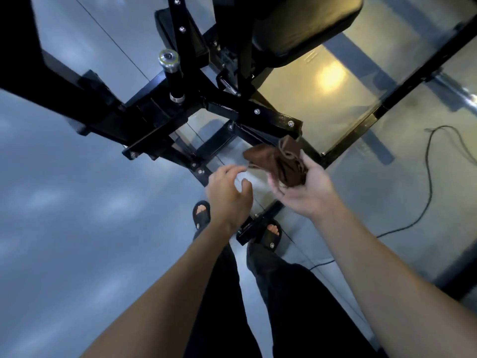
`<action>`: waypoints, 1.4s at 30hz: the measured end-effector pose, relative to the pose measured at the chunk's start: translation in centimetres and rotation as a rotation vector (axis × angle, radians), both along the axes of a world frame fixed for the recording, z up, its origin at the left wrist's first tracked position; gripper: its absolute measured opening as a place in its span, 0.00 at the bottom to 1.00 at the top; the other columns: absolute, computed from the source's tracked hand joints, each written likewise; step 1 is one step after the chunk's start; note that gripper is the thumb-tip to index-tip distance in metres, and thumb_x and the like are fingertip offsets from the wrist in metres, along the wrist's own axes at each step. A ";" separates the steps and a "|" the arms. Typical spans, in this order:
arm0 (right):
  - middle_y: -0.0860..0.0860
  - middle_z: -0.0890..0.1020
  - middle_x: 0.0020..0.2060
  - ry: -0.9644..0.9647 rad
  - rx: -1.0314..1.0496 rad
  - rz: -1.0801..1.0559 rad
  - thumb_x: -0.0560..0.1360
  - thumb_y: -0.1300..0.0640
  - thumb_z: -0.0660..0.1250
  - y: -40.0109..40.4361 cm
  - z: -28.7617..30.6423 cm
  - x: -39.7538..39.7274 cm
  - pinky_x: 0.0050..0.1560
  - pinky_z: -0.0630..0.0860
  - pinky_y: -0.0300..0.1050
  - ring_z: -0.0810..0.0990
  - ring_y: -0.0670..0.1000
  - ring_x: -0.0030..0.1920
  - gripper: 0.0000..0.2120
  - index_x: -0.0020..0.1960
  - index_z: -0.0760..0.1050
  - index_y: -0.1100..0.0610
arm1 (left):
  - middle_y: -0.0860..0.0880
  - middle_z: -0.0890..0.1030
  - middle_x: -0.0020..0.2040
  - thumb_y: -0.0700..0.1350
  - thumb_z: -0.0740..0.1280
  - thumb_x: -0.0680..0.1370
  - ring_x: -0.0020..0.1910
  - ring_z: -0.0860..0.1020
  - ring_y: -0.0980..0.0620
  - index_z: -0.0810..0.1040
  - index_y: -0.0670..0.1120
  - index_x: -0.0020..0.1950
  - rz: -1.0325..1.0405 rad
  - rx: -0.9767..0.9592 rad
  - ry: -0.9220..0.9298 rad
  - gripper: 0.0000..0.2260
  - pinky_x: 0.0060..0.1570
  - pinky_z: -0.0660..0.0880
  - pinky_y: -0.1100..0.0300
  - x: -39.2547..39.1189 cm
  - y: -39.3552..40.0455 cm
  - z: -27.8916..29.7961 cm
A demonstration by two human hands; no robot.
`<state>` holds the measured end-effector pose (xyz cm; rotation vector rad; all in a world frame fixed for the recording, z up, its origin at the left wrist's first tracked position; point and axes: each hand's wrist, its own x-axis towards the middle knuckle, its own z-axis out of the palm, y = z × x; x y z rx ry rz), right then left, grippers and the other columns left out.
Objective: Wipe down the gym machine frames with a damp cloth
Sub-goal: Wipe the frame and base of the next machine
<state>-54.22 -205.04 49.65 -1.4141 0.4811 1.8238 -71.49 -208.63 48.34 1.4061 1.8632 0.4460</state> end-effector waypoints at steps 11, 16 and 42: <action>0.55 0.87 0.55 -0.035 0.210 0.332 0.80 0.38 0.65 0.2 12.1 -4.1 0.61 0.76 0.53 0.83 0.54 0.57 0.20 0.56 0.83 0.53 | 0.55 0.84 0.58 0.50 0.71 0.79 0.58 0.82 0.58 0.76 0.50 0.64 0.415 -0.134 -0.765 0.15 0.59 0.74 0.56 -1.9 -0.8 12.1; 0.57 0.88 0.49 -0.080 0.293 0.411 0.83 0.40 0.61 -2.3 16.5 -6.2 0.69 0.72 0.53 0.84 0.57 0.58 0.19 0.53 0.81 0.54 | 0.50 0.83 0.46 0.42 0.68 0.83 0.43 0.81 0.51 0.77 0.46 0.58 0.539 0.040 -0.815 0.04 0.41 0.77 0.59 -5.4 -2.7 15.7; 0.51 0.85 0.62 -0.249 0.893 0.854 0.87 0.49 0.58 -6.2 29.4 -3.8 0.66 0.77 0.53 0.84 0.52 0.62 0.16 0.71 0.76 0.53 | 0.46 0.85 0.53 0.42 0.56 0.87 0.47 0.83 0.48 0.76 0.51 0.64 0.549 0.111 -1.090 0.11 0.47 0.80 0.52 -6.9 -6.6 29.0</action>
